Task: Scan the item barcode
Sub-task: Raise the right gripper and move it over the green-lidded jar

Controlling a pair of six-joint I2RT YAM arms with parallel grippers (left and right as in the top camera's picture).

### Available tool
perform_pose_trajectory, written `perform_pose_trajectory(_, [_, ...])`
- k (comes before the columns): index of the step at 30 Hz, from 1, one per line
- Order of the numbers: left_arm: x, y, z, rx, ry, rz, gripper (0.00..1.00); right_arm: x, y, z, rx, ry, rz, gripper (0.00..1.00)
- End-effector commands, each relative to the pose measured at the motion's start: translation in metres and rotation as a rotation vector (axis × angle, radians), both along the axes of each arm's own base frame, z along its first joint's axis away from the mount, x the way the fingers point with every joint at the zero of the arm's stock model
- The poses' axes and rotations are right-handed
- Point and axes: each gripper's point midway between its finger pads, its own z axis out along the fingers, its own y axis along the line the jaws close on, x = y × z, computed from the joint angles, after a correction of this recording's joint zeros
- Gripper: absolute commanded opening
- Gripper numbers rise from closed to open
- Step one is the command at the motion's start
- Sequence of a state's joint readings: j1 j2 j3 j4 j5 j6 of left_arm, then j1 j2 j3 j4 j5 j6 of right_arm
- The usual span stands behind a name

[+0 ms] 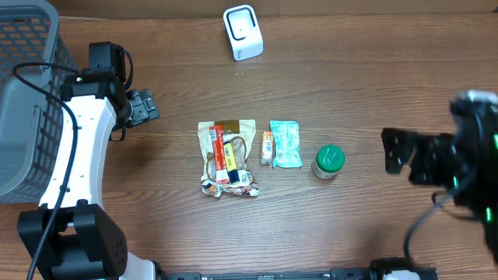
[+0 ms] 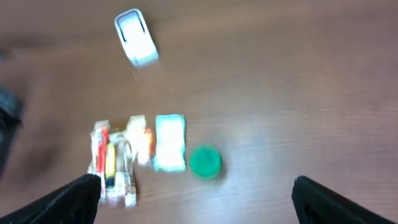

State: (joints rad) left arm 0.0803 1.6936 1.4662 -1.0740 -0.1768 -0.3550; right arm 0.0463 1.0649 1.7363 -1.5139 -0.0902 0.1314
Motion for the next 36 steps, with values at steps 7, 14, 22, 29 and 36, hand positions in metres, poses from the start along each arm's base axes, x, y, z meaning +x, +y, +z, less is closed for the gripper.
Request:
perform_pose_trajectory(7, [0.003, 0.001, 0.010, 0.013, -0.025, -0.018, 0.99, 0.042, 0.016, -0.065, 0.053, 0.417, 0.045, 1.00])
perform_pose_trajectory(14, [0.003, 0.001, 0.010, 0.013, -0.025, -0.018, 1.00, 0.057, 0.041, -0.105, 0.185, 0.603, 0.110, 1.00])
perform_pose_trajectory(22, [0.003, 0.001, 0.010, 0.013, -0.025, -0.018, 1.00, 0.061, 0.044, -0.113, 0.200, 0.639, 0.113, 1.00])
perform_pose_trajectory(29, [0.003, 0.001, 0.010, 0.013, -0.025, -0.018, 1.00, 0.074, 0.041, -0.112, 0.176, 0.583, 0.109, 1.00])
perform_pose_trajectory(36, [0.003, 0.001, 0.010, 0.013, -0.025, -0.018, 1.00, 0.084, 0.040, -0.110, 0.174, 0.544, 0.101, 1.00])
